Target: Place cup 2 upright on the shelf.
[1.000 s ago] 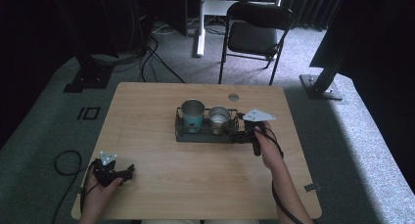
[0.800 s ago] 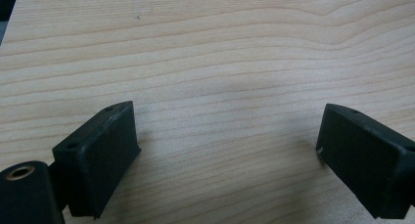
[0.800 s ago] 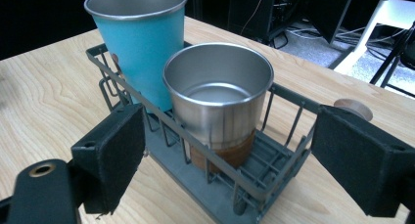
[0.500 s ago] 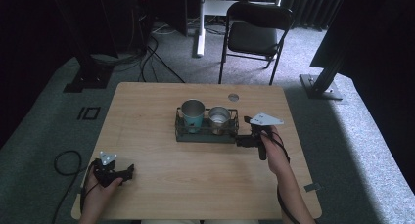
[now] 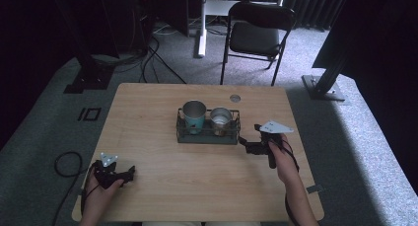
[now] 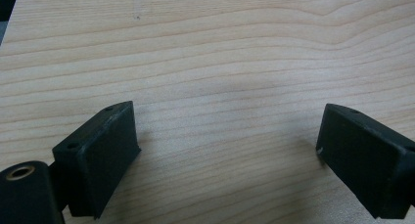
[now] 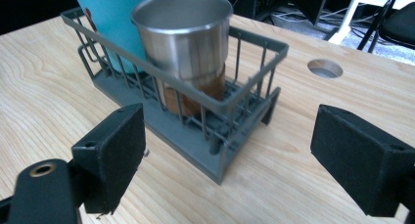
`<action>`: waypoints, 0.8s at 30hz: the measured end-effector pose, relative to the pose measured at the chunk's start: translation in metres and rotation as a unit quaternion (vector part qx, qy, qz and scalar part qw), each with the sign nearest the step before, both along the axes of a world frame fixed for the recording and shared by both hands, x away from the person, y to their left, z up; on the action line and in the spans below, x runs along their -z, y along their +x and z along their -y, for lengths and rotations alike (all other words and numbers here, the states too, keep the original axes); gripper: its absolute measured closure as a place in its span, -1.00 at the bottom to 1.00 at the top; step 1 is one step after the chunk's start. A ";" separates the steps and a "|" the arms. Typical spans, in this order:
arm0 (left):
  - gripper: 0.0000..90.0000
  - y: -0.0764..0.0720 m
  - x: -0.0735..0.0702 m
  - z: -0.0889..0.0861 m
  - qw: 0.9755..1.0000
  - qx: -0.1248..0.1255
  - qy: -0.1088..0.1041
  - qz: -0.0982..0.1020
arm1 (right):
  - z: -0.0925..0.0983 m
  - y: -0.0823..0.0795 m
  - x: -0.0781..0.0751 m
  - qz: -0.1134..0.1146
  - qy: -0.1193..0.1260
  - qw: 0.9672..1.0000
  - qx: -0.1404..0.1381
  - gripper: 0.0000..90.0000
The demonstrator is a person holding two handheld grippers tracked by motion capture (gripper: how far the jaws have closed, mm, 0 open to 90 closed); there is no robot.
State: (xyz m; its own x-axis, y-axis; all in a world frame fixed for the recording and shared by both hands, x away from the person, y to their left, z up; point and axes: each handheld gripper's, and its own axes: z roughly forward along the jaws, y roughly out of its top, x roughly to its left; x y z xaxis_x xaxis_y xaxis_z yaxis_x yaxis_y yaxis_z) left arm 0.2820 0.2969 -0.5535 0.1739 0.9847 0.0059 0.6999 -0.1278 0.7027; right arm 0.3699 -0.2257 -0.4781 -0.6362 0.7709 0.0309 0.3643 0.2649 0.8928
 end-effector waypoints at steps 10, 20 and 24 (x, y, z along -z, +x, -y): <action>-0.80 0.000 0.000 0.000 1.000 0.000 0.000 0.000 | 0.016 -0.008 0.016 -0.012 -0.013 1.000 0.017 -0.71; -0.80 0.000 0.000 0.000 1.000 0.000 0.000 0.000 | 0.031 -0.014 0.033 -0.025 -0.031 0.999 0.037 -0.71; -0.80 0.000 0.000 0.000 1.000 0.000 0.000 0.000 | 0.037 -0.017 0.040 -0.033 -0.036 0.998 0.044 -0.71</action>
State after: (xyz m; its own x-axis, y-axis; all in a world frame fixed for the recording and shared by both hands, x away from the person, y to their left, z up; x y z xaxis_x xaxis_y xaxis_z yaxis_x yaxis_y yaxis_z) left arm 0.2820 0.2969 -0.5535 0.1733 0.9848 0.0057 0.7005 -0.1274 0.7021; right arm 0.3529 -0.2623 -0.5181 -0.5641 0.8256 0.0132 0.4462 0.2913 0.8462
